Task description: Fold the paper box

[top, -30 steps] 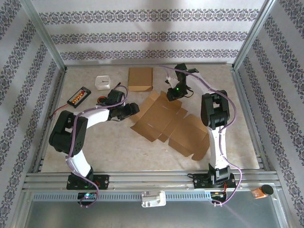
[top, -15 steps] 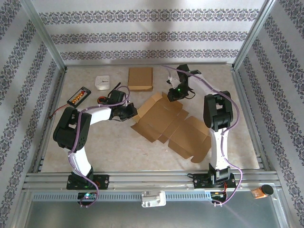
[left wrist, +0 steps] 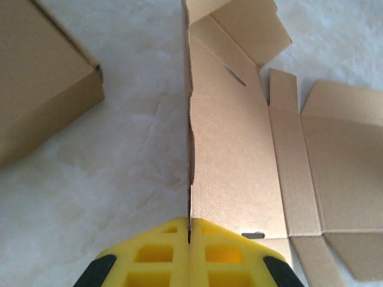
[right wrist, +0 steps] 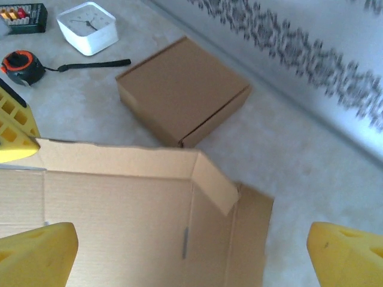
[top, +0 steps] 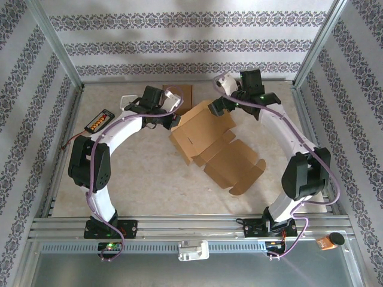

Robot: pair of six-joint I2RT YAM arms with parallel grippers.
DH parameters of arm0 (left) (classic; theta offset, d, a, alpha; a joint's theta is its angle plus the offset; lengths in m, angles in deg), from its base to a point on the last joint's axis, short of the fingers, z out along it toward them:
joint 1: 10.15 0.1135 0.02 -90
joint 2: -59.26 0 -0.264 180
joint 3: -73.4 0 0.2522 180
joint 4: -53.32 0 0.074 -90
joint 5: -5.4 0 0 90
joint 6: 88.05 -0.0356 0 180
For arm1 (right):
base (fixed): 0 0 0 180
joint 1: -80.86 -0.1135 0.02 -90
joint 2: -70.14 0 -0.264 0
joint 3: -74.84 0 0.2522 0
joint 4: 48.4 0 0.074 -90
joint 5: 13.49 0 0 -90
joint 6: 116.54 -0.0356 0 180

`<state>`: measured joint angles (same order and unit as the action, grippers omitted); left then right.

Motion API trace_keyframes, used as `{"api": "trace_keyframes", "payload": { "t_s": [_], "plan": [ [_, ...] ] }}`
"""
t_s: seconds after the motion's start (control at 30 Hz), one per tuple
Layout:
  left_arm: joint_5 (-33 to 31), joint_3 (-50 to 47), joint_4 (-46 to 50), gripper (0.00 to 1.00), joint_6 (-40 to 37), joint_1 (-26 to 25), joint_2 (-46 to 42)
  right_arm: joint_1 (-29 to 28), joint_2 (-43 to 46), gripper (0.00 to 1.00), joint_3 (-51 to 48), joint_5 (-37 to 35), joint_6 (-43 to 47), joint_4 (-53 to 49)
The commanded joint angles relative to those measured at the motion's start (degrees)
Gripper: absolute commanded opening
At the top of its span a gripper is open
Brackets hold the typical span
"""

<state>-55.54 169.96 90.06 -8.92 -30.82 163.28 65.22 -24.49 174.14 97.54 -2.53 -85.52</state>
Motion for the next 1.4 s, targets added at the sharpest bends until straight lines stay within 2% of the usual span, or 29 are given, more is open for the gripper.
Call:
{"api": "trace_keyframes", "payload": {
  "t_s": [0.0,0.1,0.17,0.3,0.4,0.47,0.67,0.87,0.93,1.0,1.03,1.1,1.13,1.23,1.37],
  "plan": [
    [-1.76,3.47,5.67,0.0,-14.34,-1.53,0.11,-1.61,-0.15,0.98,-1.8,1.9,18.27,3.78],
    [0.02,4.23,3.55,0.0,-16.89,-1.79,-0.63,-1.46,-2.5,0.97,1.5,5.56,31.19,-1.54],
    [1.65,4.51,2.41,0.0,-17.65,-1.83,-0.92,-0.69,-4.51,0.97,3.8,8.28,33.88,-3.11],
    [3.65,3.72,-0.24,0.0,-18.57,-1.83,-1.46,1.94,-8.61,0.88,8.17,19.5,36.66,-5.26],
    [4.16,3.5,-1.16,0.0,-18.89,-1.85,-1.46,1.67,-11.33,0.8,9.26,22.95,41.8,-7.05],
    [4.35,3.33,-1.83,0.0,-18.76,-1.84,-1.46,1.58,-13.34,0.77,10.82,23.51,42.46,-8.24],
    [4.5,2.86,-3.31,0.0,-19.04,-1.84,-2.12,1.12,-17.13,0.59,12.9,21.49,44.51,-10.57],
    [4.02,2.58,-6.52,0.0,-18.84,-1.84,-2.68,0.3,-18.19,0.29,13.43,17.82,43.59,-10.29],
    [2.72,2.57,-8.62,0.0,-18.0,-1.84,-2.73,0.23,-17.01,0.15,12.84,17.37,40.93,-8.75],
    [1.01,2.5,-10.81,0.0,-15.63,-1.88,-3.01,0.08,-15.44,0.14,11.83,16.12,37.2,-6.66],
    [0.24,2.0,-12.42,0.06,-13.79,-1.89,-3.34,-0.19,-14.29,0.14,10.84,14.44,35.08,-5.27],
    [-1.02,0.65,-16.04,0.3,-8.57,-1.83,-4.64,-0.98,-11.63,0.15,7.88,9.57,29.75,-0.53],
    [-1.51,-0.38,-18.13,0.38,-5.01,-1.8,-5.7,-1.47,-10.11,0.15,5.65,7.1,27.84,2.08],
    [-2.53,-3.56,-23.02,0.47,4.18,-1.58,-8.55,-3.56,-5.88,0.14,-0.84,-1.0,23.39,9.24],
    [-8.79,-5.7,-23.28,0.51,19.13,-0.6,-11.74,-7.07,-0.77,0.13,-8.59,-9.12,22.45,14.43]
  ]
}}
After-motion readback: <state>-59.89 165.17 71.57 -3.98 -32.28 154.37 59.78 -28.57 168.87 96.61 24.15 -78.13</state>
